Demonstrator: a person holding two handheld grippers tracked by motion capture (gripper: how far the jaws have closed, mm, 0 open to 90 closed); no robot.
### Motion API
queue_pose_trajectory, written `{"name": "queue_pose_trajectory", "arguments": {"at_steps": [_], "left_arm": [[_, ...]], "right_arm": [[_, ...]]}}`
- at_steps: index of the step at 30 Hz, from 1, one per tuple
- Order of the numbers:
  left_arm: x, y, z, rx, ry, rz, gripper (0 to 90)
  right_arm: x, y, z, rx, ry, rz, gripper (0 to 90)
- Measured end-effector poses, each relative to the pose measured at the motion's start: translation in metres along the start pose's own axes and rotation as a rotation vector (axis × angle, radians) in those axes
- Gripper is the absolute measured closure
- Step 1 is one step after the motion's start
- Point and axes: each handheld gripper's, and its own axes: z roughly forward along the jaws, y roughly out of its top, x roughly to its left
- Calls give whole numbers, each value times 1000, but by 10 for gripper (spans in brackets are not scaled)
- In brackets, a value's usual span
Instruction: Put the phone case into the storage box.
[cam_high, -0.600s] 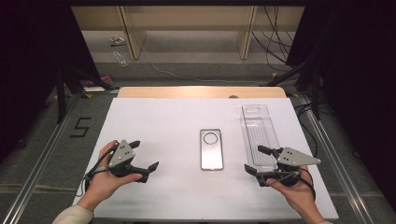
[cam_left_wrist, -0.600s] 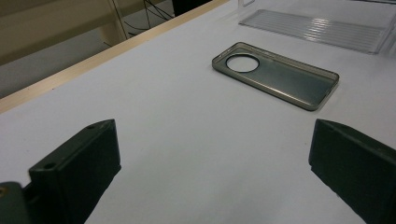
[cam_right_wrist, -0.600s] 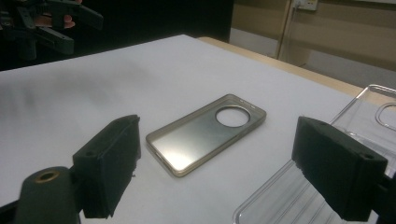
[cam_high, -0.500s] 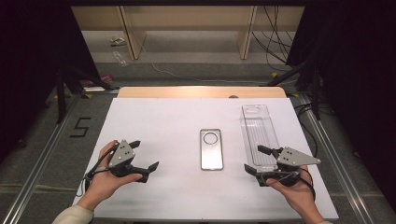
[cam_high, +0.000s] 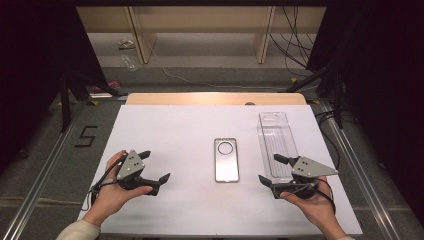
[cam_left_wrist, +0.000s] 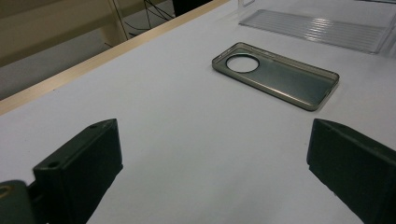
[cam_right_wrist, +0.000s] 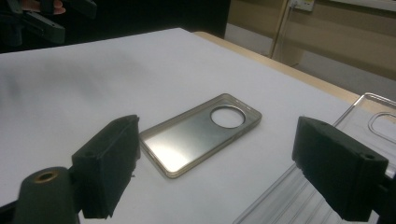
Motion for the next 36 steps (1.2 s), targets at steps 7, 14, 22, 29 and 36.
{"name": "queue_pose_trajectory", "arguments": {"at_steps": [7,14,22,29,36], "left_arm": [[0,0,0,-1,3,1,32],[-1,1,1,0,3,1,37],[-1,1,1,-1,1,3,43],[-2,1,1,-1,0,6,46],[-1,1,1,-2,-1,4,50]], "right_arm": [[5,7,6,30,-14,-53,162],[9,18,11,57,-35,-106,165],[17,31,26,146,-37,-211,187],[29,34,51,297,13,-315,221],[39,35,74,419,43,-410,250]]}}
